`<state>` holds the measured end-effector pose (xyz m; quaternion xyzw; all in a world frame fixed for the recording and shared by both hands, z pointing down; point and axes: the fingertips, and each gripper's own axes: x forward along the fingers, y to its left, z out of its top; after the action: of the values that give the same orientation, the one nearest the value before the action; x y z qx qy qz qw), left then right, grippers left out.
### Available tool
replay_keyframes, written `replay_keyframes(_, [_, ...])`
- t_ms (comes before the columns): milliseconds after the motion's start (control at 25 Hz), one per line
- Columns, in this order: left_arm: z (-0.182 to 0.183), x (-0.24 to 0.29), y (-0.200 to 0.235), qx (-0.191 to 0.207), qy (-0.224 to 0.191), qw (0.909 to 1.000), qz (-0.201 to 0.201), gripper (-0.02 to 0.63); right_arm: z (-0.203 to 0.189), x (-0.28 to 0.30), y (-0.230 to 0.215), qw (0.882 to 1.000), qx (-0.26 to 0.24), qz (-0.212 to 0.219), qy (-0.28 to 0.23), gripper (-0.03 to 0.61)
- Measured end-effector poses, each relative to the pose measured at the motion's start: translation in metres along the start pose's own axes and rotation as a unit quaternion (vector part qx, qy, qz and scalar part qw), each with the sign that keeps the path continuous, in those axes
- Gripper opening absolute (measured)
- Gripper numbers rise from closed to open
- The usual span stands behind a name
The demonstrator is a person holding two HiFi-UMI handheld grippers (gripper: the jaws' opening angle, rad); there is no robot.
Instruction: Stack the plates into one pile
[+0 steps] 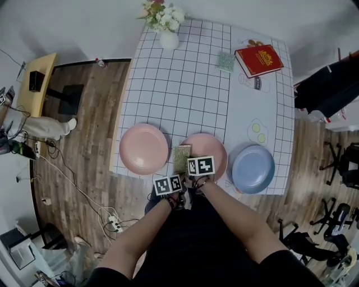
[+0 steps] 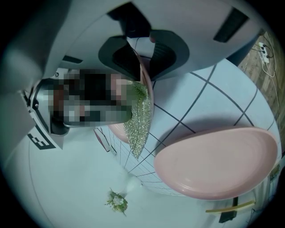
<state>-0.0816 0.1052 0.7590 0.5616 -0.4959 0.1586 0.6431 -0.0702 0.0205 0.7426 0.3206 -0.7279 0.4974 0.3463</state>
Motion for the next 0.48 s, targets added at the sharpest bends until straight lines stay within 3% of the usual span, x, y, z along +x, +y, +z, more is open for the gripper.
replay_keyframes(480, [-0.0001, -0.0006, -0.0005, -0.004, -0.001, 1.0000, 0.002, 0.060, -0.0016, 0.0046, 0.0007, 1.000, -0.002, 0.002, -0.002, 0.054])
